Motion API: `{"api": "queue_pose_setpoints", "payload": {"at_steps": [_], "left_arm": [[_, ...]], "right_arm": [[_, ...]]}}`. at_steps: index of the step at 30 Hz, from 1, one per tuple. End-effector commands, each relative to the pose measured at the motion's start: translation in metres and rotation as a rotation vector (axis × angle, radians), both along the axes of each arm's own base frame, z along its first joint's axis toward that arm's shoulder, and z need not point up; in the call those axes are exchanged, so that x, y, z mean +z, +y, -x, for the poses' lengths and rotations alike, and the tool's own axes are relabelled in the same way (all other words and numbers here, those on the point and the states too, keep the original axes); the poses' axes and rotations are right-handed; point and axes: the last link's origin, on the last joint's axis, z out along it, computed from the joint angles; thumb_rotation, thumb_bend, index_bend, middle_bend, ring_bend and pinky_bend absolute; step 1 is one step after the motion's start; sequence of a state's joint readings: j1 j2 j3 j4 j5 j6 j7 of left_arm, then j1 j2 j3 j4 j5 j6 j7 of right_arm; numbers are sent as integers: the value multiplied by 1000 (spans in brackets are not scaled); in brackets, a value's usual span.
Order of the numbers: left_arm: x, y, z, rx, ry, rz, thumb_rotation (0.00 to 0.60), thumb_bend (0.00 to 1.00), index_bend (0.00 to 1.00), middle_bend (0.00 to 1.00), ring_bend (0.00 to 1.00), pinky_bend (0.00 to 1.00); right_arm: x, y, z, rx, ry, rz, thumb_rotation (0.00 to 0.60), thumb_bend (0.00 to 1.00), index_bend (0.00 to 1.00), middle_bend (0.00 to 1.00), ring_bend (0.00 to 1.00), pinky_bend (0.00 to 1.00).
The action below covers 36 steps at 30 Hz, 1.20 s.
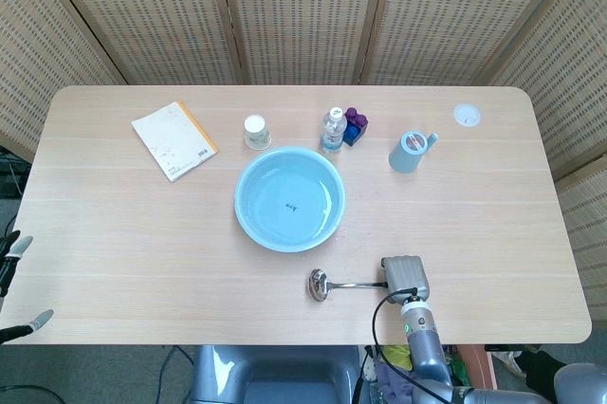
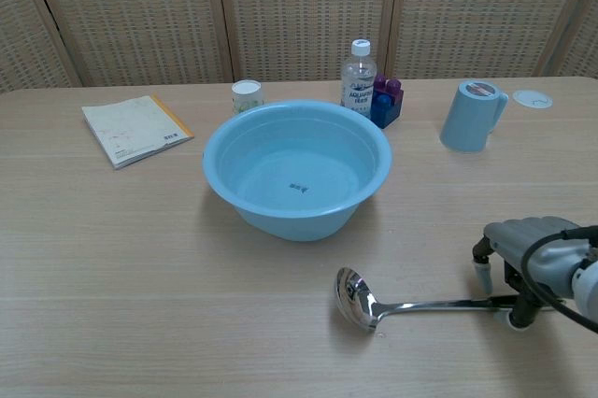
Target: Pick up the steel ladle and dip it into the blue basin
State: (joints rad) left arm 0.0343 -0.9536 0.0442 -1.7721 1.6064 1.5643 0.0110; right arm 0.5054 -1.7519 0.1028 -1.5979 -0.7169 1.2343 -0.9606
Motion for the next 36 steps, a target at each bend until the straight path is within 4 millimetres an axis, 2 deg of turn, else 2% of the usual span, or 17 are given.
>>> {"api": "queue_pose_setpoints", "payload": {"at_steps": [1,7,11,15,21,28,36], "left_arm": [[0,0,0,1,1,1,600,0,0,0,0,0],[-1,1,1,5,2,2,600,0,0,0,0,0],[-2,2,1,6,3,3,600,0,0,0,0,0],[-2,2,1,7,2,5,600,0,0,0,0,0],[-2,2,1,7,1,5,600,0,0,0,0,0],[-1,2,1,6,-3,6,600,0,0,0,0,0],[-2,1,0,1,-4,5,600,0,0,0,0,0]], "right_arm": [[-1,-1,-2,2,9,-15,600,295,505,959,914,1000],[-2,-3,-3,-11,34,-47,600,329,505,959,914,1000],[-1,-5,-3,-17,42,-58,600,411,521,959,914,1000],[-1,-5,-2,-18,48,-65,600,479,605,959,914,1000],[2,-6,-2,-10,45,-62,600,645,718,959,914,1000],[16,-3,-1,58,-35,-49,600,803,764,961,915,1000],[38,-2,3,91,-116,-25,600,828,795,967,921,1000]]}}
